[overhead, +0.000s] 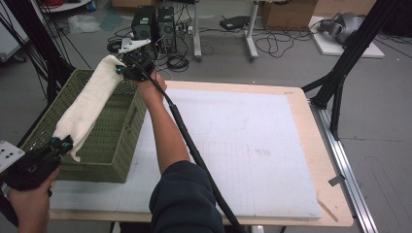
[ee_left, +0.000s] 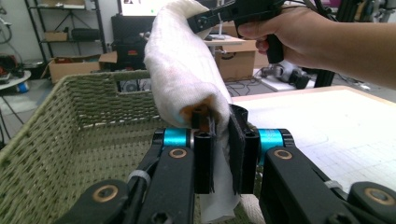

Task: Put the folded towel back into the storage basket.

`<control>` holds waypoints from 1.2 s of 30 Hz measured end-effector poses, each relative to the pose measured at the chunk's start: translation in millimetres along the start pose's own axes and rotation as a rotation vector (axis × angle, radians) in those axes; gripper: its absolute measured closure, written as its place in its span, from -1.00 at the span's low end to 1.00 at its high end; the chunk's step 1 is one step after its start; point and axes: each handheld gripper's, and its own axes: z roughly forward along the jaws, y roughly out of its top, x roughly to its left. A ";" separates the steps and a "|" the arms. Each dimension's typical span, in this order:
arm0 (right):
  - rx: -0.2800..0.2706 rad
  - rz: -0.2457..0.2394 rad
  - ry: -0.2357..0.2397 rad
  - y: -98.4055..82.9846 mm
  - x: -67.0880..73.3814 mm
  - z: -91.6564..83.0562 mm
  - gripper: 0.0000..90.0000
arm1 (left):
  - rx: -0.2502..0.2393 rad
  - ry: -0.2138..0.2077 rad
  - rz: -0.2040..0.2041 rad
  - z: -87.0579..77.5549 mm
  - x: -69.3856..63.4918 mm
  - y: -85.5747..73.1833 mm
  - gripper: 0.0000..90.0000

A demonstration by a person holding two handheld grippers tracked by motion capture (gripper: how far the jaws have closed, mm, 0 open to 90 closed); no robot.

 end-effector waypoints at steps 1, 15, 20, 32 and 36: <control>0.000 0.001 -0.001 0.6 0.7 2.2 0.83 | 0.001 0.007 -0.001 -0.4 0.8 -0.2 0.80; 0.033 0.052 -0.032 -2.0 8.2 5.5 0.12 | -0.030 0.086 -0.088 -8.3 10.8 3.0 -0.23; 0.017 0.056 -0.041 -0.9 0.7 -20.5 0.05 | -0.032 0.033 -0.084 -2.7 2.7 6.1 -0.28; 0.014 0.051 -0.061 -16.0 -21.1 -105.4 -0.19 | 0.013 -0.110 -0.077 22.5 -30.1 10.8 -0.62; 0.002 0.074 -0.080 -24.3 -29.3 -140.7 -0.37 | 0.006 -0.175 -0.084 28.2 -41.8 12.8 -0.62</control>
